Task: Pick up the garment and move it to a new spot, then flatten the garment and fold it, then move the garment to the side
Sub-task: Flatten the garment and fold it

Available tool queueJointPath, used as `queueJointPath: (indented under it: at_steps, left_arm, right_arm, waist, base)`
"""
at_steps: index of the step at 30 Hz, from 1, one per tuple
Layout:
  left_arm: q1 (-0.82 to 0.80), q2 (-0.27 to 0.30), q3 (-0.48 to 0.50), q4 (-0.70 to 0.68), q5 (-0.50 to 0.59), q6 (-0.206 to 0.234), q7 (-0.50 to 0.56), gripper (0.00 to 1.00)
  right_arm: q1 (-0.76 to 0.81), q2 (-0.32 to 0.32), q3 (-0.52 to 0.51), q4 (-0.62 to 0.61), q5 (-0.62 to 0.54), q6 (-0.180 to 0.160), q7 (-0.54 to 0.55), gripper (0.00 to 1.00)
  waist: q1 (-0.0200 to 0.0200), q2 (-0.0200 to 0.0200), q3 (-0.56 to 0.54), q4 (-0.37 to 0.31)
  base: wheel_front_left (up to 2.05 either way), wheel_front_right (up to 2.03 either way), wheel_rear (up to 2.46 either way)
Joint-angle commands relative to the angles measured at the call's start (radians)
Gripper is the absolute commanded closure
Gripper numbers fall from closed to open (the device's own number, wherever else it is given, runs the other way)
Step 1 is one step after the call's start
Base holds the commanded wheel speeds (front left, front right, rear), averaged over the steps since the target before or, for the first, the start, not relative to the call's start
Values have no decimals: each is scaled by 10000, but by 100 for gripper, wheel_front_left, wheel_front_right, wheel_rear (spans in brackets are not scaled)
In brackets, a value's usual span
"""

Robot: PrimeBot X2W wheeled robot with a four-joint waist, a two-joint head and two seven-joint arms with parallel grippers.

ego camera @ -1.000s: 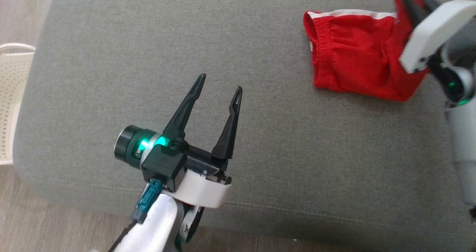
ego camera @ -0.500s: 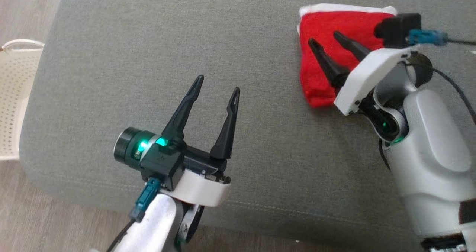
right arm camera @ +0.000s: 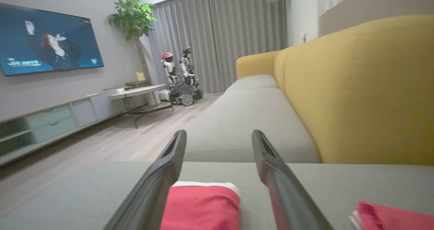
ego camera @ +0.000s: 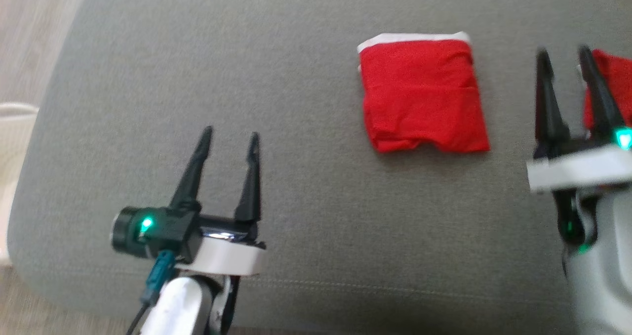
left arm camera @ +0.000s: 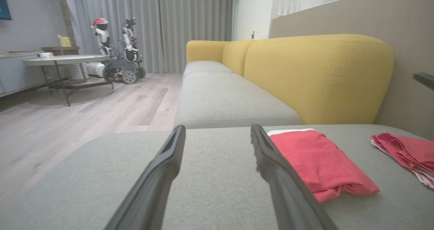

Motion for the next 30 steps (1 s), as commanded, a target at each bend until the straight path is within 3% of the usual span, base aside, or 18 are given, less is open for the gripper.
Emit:
queueJointPath:
  at_steps: [1,5,17,30]
  left_arm:
    - [-148,60,430,-407,125,71,-51,0]
    - [358,133,775,-490,332,207,-51,0]
    - [1759,182,1035,-271,772,406,-51,0]
    - [1799,162,898,-133,967,609,-51,0]
  right_arm:
    - [131,37,173,-363,-294,63,-355,0]
    - [1195,362,-104,-159,-1213,63,-1295,0]
    - [3973,1505,-651,-1843,-2108,63,-1404,0]
    - [4291,1677,-706,-1841,-2299,63,-1406,0]
  waist:
    - [0,-1,-279,-247]
    - [0,-1,-642,-450]
    - [0,-1,-1599,-655]
    - [0,-1,-1767,-679]
  base:
    - [0,0,0]
    - [0,0,0]
    - [0,0,0]
    - [0,0,0]
